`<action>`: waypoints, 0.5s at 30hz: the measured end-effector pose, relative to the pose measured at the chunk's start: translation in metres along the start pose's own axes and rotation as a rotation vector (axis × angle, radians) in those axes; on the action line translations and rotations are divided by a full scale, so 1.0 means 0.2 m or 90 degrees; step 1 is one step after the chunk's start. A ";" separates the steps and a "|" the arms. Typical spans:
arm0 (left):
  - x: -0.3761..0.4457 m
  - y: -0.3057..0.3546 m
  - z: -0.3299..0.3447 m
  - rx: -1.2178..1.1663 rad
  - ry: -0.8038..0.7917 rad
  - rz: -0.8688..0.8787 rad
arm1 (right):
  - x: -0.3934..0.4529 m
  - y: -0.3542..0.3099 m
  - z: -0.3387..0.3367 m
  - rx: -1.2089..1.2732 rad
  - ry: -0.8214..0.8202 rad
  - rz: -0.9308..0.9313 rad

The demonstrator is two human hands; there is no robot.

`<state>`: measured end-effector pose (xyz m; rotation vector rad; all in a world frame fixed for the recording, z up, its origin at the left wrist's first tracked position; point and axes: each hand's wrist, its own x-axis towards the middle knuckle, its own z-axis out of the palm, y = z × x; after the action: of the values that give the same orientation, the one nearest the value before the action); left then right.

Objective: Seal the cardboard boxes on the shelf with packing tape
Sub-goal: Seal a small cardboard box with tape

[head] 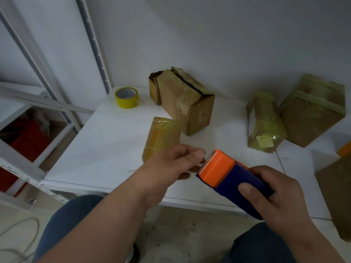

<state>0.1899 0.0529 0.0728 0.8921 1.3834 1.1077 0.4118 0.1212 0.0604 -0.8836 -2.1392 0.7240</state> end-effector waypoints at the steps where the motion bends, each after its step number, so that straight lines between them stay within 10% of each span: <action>1: -0.01 0.00 0.00 -0.017 -0.020 -0.008 | 0.00 -0.01 0.00 0.002 -0.003 -0.007; 15: -0.08 -0.06 0.01 -0.291 -0.098 -0.098 | -0.06 -0.09 0.01 0.044 -0.029 0.019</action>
<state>0.1945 0.0338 0.0664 0.5175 0.9955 1.1481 0.4102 0.0998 0.0679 -0.8723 -2.1324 0.8354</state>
